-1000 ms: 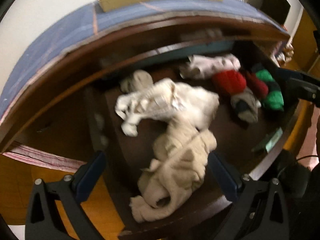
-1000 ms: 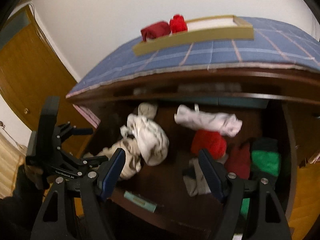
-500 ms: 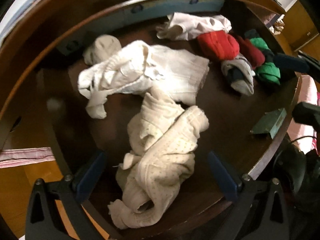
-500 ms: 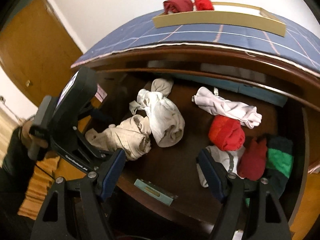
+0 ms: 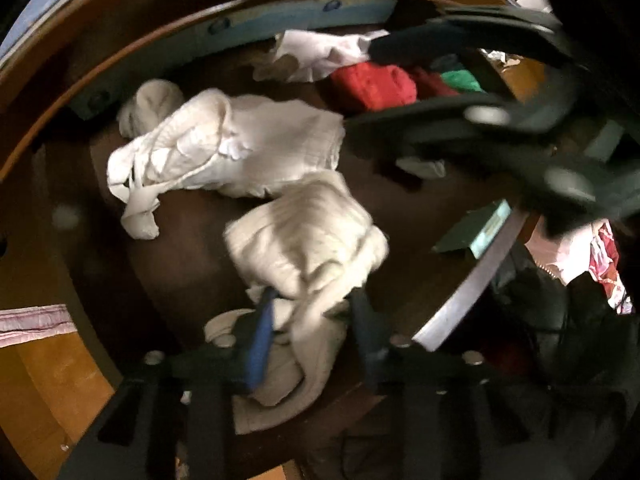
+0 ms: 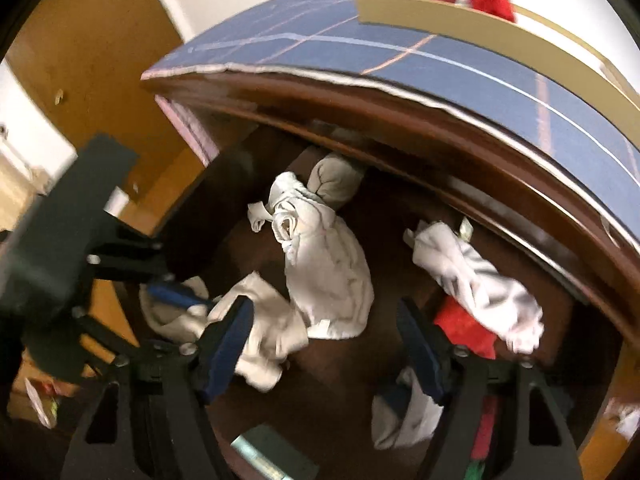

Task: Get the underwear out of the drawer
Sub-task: 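Grasp the beige underwear with the left tool while the right grasps white underwear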

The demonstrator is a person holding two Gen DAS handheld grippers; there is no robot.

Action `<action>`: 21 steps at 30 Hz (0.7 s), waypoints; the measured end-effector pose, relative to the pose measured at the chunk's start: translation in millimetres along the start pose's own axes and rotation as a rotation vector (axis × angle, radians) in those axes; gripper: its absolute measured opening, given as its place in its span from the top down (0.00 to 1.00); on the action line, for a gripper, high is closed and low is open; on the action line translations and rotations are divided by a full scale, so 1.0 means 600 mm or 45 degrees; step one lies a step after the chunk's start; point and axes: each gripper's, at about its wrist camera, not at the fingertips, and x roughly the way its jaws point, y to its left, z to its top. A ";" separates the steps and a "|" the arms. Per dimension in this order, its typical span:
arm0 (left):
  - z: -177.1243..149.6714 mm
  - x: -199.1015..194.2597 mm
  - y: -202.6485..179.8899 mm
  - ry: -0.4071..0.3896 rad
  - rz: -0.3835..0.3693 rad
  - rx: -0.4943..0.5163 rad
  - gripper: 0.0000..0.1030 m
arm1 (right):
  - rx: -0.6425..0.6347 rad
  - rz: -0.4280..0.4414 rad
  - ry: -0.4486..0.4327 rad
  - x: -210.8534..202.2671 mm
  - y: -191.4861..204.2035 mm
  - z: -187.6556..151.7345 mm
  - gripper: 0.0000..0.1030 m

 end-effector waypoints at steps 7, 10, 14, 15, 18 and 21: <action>-0.023 0.000 -0.002 -0.033 -0.002 0.045 0.76 | -0.127 -0.030 0.124 0.069 0.022 0.035 0.30; -0.019 -0.006 0.013 -0.037 -0.010 0.056 0.76 | -0.144 -0.023 0.165 0.095 0.028 0.042 0.30; -0.015 0.000 0.021 -0.053 -0.041 0.044 0.75 | -0.190 -0.111 0.210 0.136 0.033 0.047 0.30; -0.013 0.002 0.028 -0.047 -0.030 0.032 0.74 | -0.193 -0.130 0.216 0.144 0.031 0.049 0.30; -0.010 0.003 0.044 -0.007 -0.017 0.005 0.66 | -0.164 -0.176 0.279 0.170 0.014 0.051 0.37; 0.004 0.014 0.050 0.037 -0.034 0.000 0.55 | -0.091 -0.133 0.315 0.169 -0.011 0.045 0.52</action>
